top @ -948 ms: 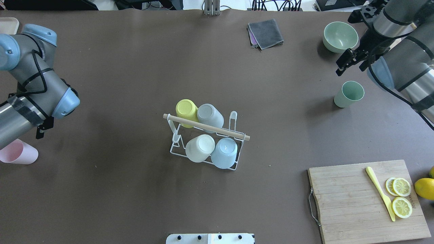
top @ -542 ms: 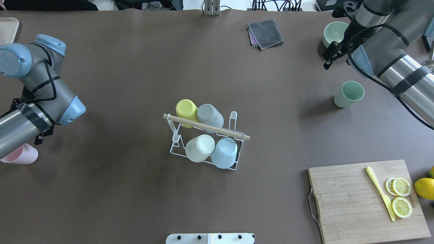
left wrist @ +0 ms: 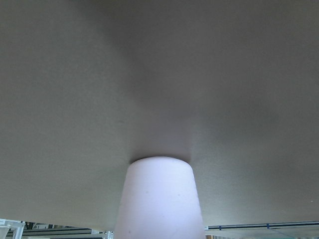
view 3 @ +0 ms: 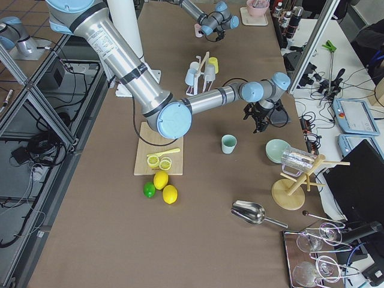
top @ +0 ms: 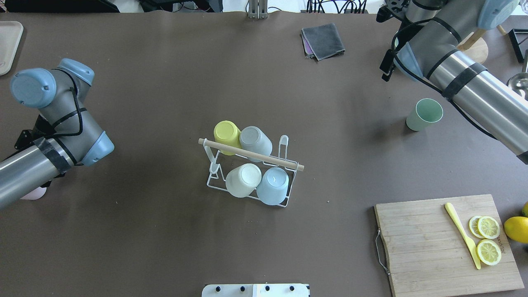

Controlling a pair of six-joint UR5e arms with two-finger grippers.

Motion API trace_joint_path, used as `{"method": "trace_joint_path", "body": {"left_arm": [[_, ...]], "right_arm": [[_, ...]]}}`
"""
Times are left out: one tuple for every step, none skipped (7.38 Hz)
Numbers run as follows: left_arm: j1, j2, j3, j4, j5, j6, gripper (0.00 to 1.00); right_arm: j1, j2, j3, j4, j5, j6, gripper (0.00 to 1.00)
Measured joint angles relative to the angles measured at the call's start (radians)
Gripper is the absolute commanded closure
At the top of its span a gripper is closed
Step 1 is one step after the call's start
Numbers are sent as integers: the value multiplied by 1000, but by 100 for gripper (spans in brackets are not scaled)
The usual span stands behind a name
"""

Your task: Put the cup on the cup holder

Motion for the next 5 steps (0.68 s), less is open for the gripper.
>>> {"method": "trace_joint_path", "body": {"left_arm": [[17,1,8,2,22,0,2],[29,4,13,2,51,-1,2],[39,7,16,2,84,-1,2],[46,9,20,1,107,-1,2],[52,11,22,1,121,-1,2]], "right_arm": [[-20,34,-38,-48,-36,-49,0],[-42,65,-76,-101,-78,-78,0],[-63,93,-117,-161,-112,-110,0],[-79,110,-141,-225,-141,-152,0],[-89,117,-151,-282,-177,-199,0]]}}
